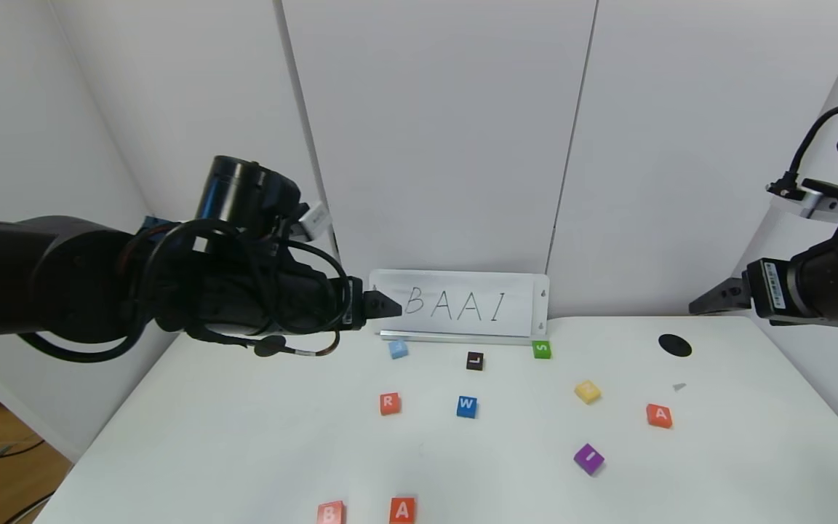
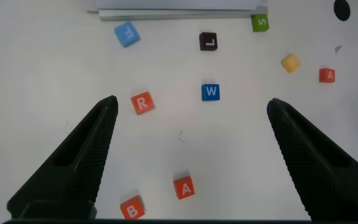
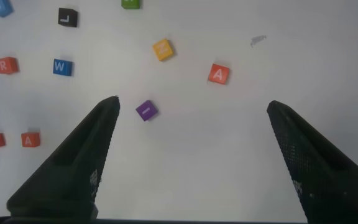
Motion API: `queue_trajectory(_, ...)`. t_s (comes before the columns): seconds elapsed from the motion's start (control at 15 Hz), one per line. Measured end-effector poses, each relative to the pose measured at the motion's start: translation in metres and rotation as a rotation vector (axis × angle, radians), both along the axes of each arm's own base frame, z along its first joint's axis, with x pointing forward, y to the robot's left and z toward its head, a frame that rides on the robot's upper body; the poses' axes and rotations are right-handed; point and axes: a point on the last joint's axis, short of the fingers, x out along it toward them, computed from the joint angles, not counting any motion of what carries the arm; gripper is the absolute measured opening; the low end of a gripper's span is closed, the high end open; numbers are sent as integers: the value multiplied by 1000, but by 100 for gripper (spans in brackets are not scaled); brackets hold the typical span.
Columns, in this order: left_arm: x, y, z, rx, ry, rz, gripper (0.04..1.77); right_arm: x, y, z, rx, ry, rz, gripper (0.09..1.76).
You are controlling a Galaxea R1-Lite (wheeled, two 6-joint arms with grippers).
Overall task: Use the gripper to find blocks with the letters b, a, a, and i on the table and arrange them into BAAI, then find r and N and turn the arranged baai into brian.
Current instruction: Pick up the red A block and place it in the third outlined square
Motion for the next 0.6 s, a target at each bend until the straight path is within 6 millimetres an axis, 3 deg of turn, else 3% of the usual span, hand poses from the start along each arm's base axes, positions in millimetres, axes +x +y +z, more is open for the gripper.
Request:
queue_trajectory(0.4,-13,43,19,-84,-55,-67,171,2,1,-4,2,14,-12,171)
queue_trajectory(0.6,-19,54,26,-81,-83,-80,171,3,0,-9,7,41,-37,171)
